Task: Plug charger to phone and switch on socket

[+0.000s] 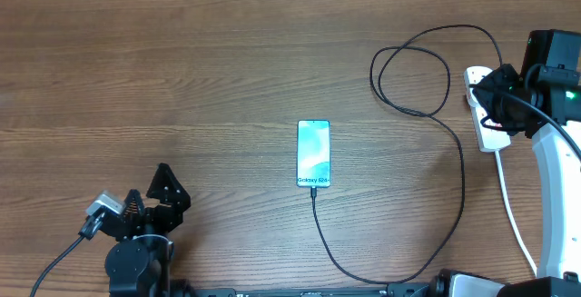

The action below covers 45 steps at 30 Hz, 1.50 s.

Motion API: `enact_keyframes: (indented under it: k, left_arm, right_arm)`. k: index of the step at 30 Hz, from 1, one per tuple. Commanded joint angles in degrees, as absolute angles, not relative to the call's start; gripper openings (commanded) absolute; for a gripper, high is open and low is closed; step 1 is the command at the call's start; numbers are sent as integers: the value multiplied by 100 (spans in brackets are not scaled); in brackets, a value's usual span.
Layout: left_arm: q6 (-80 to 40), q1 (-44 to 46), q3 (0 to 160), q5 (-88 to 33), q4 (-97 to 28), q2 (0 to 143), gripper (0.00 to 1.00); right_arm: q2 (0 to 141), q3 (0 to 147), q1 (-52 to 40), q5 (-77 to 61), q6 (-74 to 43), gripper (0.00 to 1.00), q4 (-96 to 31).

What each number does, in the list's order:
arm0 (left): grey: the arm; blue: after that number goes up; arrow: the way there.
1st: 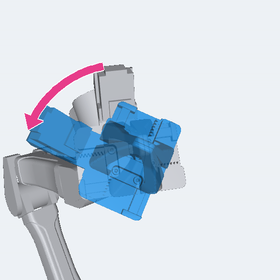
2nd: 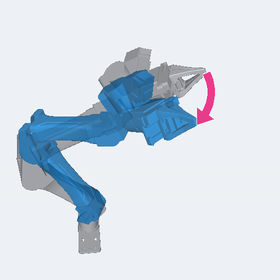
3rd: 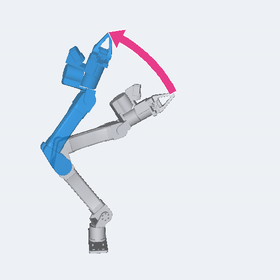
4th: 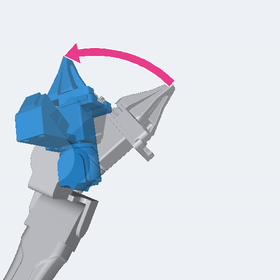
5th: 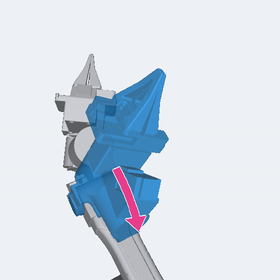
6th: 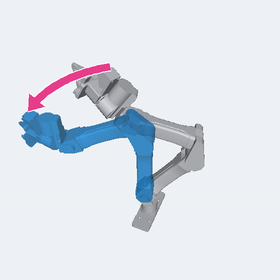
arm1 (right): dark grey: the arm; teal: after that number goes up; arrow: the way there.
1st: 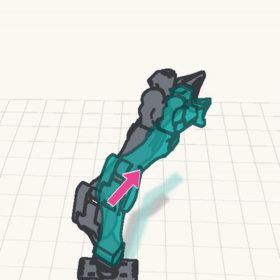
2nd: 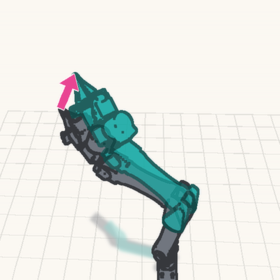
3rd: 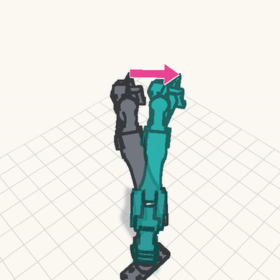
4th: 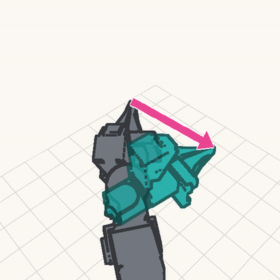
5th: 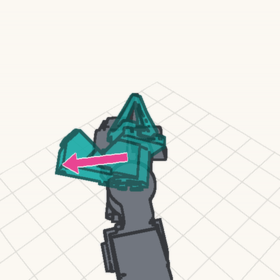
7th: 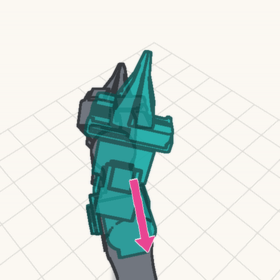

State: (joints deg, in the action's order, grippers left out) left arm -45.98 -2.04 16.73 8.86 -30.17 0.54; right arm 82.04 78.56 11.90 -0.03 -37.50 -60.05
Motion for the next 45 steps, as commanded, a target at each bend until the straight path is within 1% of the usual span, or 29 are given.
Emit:
enact_keyframes:
  k: [1, 12, 26, 35, 39, 42, 45]
  left_arm:
    - [-4805, -261, 1374, 961, -2668, 30, 100]
    - [-5400, -261, 558, 939, -1846, 30, 100]
    - [-5404, -261, 495, 963, -1269, 62, 100]
    - [-5238, -261, 408, 1052, -1302, 117, 99]
    - [-5229, -261, 408, 1179, -1299, 156, 99]
    - [-5231, -261, 408, 1175, -1299, 156, 99]
    - [-5592, -261, 408, 1170, -1170, 156, 99]
  right_arm:
    - [8217, 7876, 1181, -10, -3750, 9, -5996]
    - [8217, 7876, 1181, 54, -3721, 9, -6020]
    - [8217, 7876, 1181, 54, -3704, 8, -6064]
    - [8217, 7876, 1181, 56, -3704, 8, -6062]
    - [8215, 7876, 1181, 54, -3656, 4, -6130]
    - [8215, 7876, 1188, 54, -3332, 4, -6198]
    - [8215, 7876, 1188, 51, -3275, 4, -6191]
